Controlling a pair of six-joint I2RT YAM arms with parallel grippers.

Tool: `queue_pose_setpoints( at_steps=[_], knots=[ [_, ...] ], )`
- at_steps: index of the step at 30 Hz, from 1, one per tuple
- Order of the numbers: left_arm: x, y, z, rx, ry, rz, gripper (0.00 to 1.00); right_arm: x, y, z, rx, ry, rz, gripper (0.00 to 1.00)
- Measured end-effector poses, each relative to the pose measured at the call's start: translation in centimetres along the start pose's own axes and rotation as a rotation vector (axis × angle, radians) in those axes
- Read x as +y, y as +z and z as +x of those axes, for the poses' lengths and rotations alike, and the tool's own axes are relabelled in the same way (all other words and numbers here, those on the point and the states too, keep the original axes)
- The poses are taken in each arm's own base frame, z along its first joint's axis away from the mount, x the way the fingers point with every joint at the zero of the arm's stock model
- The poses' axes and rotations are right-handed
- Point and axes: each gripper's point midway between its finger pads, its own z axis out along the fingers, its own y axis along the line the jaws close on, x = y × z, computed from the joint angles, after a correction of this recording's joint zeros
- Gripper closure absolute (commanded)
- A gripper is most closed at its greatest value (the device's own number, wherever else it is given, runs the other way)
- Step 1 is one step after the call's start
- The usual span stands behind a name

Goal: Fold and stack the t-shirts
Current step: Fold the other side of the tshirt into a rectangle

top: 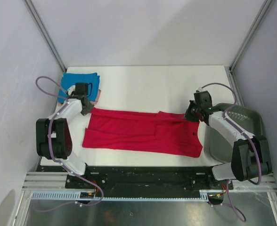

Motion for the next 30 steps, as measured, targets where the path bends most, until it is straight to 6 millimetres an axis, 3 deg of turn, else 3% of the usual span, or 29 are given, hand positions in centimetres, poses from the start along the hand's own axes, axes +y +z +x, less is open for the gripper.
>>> queue_pose_setpoints(
  at_steps=[4, 8, 14, 21, 26, 30],
  knots=[
    [2.4, 0.6, 2.7, 0.061, -0.021, -0.041, 1.0, -0.9, 0.6, 2.2, 0.05, 0.008, 0.023, 1.0],
    [3.4, 0.9, 4.5, 0.106, -0.03, -0.06, 1.0, -1.7, 1.2, 3.3, 0.081, 0.023, 0.049, 1.0],
    [3.1, 0.8, 4.5, 0.107, -0.037, -0.046, 1.0, -2.2, 1.1, 2.7, 0.067, 0.048, 0.058, 1.0],
    [2.4, -0.7, 3.2, 0.067, -0.055, 0.001, 1.0, -2.2, -0.7, 1.1, 0.007, 0.068, 0.039, 1.0],
    [2.2, -1.3, 2.7, 0.051, -0.065, 0.024, 1.0, -2.3, -1.1, 1.6, 0.021, 0.067, 0.047, 1.0],
    [3.1, -1.0, 3.7, 0.072, -0.062, 0.006, 1.0, -2.5, -1.0, 2.1, 0.035, 0.065, 0.052, 1.0]
  ],
)
